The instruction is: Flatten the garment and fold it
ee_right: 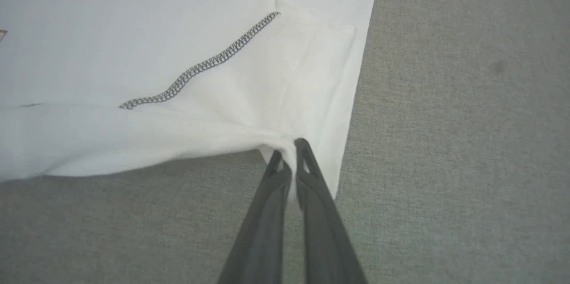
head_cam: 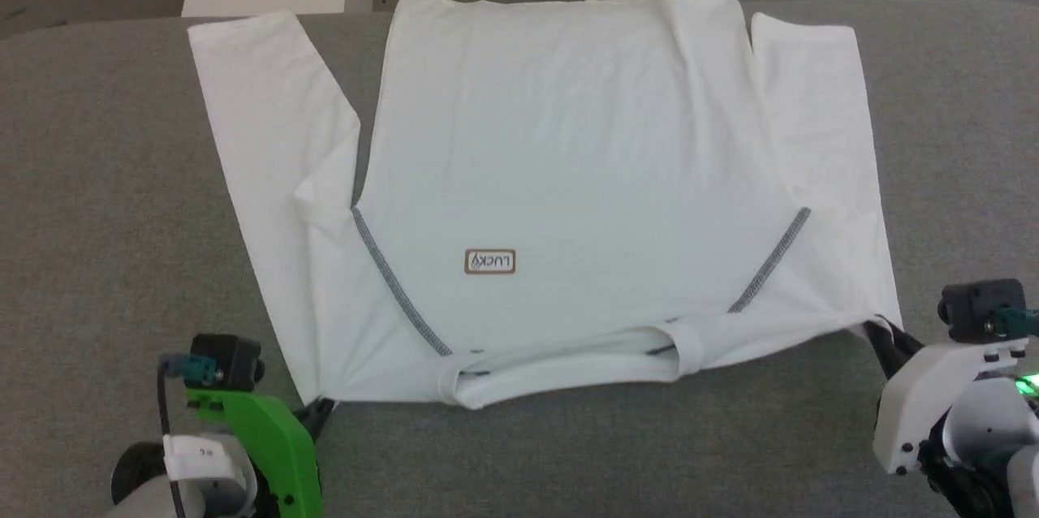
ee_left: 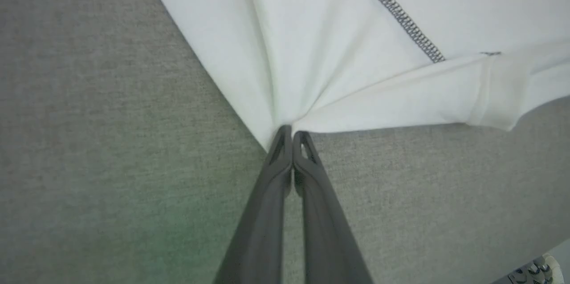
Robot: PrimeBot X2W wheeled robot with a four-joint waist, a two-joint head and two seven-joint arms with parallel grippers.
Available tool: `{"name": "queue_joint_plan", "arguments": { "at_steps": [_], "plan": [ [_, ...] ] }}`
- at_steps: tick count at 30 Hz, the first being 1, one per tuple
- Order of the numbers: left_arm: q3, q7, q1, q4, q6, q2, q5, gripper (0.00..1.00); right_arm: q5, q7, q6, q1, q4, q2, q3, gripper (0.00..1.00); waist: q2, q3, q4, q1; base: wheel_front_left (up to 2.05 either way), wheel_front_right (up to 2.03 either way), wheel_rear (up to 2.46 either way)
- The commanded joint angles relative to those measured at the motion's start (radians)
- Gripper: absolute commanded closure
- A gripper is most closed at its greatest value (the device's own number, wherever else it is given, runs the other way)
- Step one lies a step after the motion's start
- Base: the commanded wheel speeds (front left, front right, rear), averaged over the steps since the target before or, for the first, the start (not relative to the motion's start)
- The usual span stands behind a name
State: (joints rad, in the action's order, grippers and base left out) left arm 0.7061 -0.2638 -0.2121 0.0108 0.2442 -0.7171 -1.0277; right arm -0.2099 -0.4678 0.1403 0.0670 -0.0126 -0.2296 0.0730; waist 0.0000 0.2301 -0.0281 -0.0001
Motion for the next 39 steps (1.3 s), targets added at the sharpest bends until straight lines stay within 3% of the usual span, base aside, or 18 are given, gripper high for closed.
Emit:
{"name": "queue_joint_plan", "arguments": {
  "at_steps": [1, 6, 15, 20, 26, 27, 28, 29, 33, 39],
  "plan": [
    [0.007, -0.016, 0.054, 0.003, 0.024, -0.024, -0.012, 1.0, 0.008, -0.021, -0.01, -0.031, 0.021, 0.014, 0.024, 1.0, 0.0, -0.035, 0.011, 0.0001, 0.0, 0.0, 0.0],
    [0.019, -0.044, 0.155, -0.052, 0.073, -0.034, -0.061, 1.0, 0.017, -0.124, -0.01, -0.123, 0.087, 0.072, 0.06, 1.0, 0.0, -0.063, 0.016, 0.0001, 0.0, 0.0, 0.0],
    [0.049, -0.11, 0.266, -0.118, 0.144, -0.058, -0.114, 1.0, 0.036, -0.325, -0.01, -0.23, 0.144, 0.116, 0.12, 1.0, 0.0, -0.086, 0.028, 0.0001, 0.0, 0.0, 0.0],
    [0.056, -0.086, 0.258, -0.112, 0.14, -0.032, -0.096, 1.0, 0.057, -0.371, -0.01, -0.26, 0.117, 0.135, 0.135, 1.0, 0.0, -0.084, 0.038, 0.0001, 0.0, 0.0, 0.0],
    [0.065, -0.055, 0.241, -0.074, 0.117, 0.01, -0.083, 1.0, 0.054, -0.335, -0.01, -0.262, 0.036, 0.147, 0.116, 1.0, 0.0, -0.091, 0.038, 0.0001, 0.0, 0.0, 0.0],
    [0.06, -0.036, 0.238, -0.068, 0.114, 0.019, -0.079, 1.0, 0.05, -0.317, -0.01, -0.259, 0.034, 0.148, 0.115, 0.84, 0.0, -0.092, 0.038, 0.0001, 0.0, 0.0, 0.0],
    [0.055, -0.015, 0.238, -0.06, 0.107, 0.029, -0.075, 0.57, 0.042, -0.294, -0.01, -0.257, 0.031, 0.149, 0.114, 0.39, 0.0, -0.096, 0.038, 0.0001, 0.0, 0.0, 0.0],
    [0.054, 0.0, 0.238, -0.052, 0.097, 0.037, -0.073, 0.0, 0.032, -0.276, -0.01, -0.257, 0.028, 0.151, 0.114, 0.0, 0.0, -0.1, 0.038, 0.0001, 0.0, 0.0, 0.0],
    [0.03, 0.078, 0.227, -0.038, 0.06, 0.066, -0.065, 0.0, 0.0, -0.183, -0.01, -0.264, 0.056, 0.148, 0.107, 0.0, 0.0, -0.114, 0.04, 0.0001, 0.0, 0.0, 0.0],
    [-0.058, 0.277, 0.172, -0.054, 0.046, 0.083, 0.006, 0.0, -0.025, 0.035, -0.01, -0.261, 0.142, 0.154, 0.117, 0.0, 0.0, -0.117, 0.032, 0.0001, 0.0, 0.0, 0.0]
  ]
}}
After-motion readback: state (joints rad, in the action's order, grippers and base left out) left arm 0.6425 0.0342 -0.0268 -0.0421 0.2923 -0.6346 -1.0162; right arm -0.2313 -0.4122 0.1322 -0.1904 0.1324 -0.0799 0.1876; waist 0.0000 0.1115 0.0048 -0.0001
